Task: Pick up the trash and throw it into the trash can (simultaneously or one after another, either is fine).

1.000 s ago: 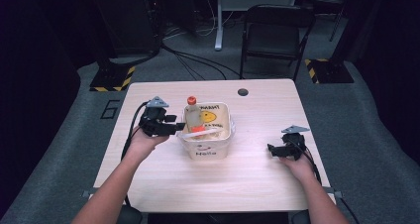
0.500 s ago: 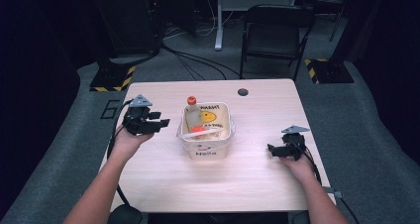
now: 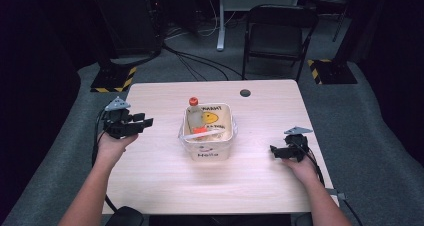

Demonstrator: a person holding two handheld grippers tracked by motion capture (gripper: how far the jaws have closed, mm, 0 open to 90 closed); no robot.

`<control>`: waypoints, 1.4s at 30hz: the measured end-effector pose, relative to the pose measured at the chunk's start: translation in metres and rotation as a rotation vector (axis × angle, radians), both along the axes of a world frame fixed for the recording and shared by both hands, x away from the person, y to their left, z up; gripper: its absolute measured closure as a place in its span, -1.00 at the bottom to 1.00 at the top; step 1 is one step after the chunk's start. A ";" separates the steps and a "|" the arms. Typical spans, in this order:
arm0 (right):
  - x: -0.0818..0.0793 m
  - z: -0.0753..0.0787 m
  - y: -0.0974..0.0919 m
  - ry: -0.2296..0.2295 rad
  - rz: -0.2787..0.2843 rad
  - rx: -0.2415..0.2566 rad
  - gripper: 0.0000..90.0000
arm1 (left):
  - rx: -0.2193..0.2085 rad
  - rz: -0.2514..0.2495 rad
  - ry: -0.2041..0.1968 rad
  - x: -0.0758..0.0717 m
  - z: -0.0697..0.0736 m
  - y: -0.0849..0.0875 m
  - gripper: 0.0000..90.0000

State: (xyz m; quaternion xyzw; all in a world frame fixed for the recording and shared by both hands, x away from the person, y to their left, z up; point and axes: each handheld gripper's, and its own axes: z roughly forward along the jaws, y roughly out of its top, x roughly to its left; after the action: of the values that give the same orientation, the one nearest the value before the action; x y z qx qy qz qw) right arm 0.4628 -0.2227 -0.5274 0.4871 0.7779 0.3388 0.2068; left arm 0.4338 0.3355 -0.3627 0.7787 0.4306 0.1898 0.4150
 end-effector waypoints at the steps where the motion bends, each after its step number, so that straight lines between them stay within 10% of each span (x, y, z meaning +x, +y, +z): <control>1: 0.000 0.000 0.000 -0.001 0.002 -0.001 -0.84 | -0.005 0.002 0.003 0.000 -0.003 0.001 0.21; 20: 0.000 0.000 0.000 -0.007 0.007 -0.006 -0.84 | 0.024 0.060 0.027 -0.008 -0.086 0.019 0.05; 42: 0.000 0.000 0.000 -0.005 0.002 -0.003 -0.84 | 0.065 0.078 0.109 -0.006 -0.143 0.028 0.00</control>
State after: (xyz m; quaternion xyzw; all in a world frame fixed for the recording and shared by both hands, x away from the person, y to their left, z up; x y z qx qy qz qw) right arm 0.4625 -0.2227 -0.5277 0.4850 0.7785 0.3390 0.2093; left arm 0.4275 0.3638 -0.5053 0.7835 0.4763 0.1767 0.3578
